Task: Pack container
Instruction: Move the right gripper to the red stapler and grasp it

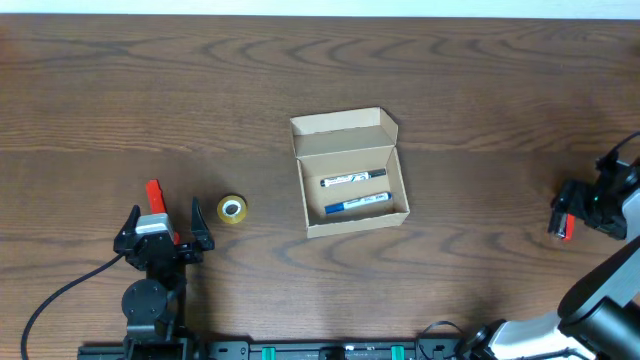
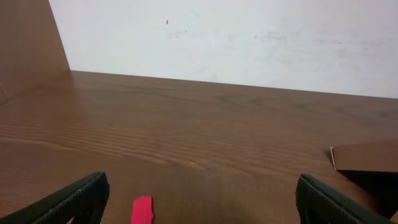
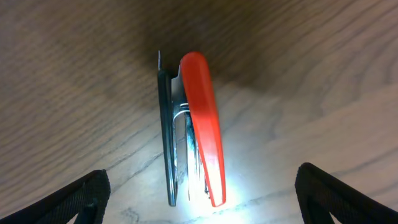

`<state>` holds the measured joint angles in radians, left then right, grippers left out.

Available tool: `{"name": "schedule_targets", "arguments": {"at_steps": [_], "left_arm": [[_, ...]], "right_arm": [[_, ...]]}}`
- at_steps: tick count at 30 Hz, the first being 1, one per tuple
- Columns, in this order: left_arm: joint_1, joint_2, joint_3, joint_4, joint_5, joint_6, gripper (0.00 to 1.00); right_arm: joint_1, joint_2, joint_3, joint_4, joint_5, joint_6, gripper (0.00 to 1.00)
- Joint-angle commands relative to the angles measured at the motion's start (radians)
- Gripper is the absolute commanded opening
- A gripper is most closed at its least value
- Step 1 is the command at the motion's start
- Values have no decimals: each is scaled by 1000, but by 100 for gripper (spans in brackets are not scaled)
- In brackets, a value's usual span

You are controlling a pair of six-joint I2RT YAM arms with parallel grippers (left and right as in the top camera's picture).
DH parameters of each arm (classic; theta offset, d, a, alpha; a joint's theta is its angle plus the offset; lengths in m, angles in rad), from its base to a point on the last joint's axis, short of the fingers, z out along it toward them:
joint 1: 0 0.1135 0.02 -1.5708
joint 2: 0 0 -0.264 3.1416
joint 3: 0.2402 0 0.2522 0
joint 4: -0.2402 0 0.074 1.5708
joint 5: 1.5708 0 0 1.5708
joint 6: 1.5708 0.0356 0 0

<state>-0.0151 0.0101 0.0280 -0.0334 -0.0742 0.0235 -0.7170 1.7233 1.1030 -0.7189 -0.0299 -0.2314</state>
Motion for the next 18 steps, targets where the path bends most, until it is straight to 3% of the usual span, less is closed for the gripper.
{"name": "schedule_targets", "arguments": {"at_steps": [1, 10, 13, 15, 18], "left_arm": [[0, -5, -23, -36, -3, -2, 95], [0, -5, -23, -36, -3, -2, 95], [0, -5, -23, -36, -3, -2, 95], [0, -6, -23, -36, -3, -2, 95], [0, -5, -23, -36, -3, -2, 95]], "right_arm": [[-6, 58, -8, 5, -8, -17, 87], [-3, 164, -8, 37, -19, -17, 84], [-3, 182, -8, 49, -32, -17, 77], [-2, 190, -8, 53, -38, -19, 62], [-2, 192, -8, 54, -56, -36, 12]]}}
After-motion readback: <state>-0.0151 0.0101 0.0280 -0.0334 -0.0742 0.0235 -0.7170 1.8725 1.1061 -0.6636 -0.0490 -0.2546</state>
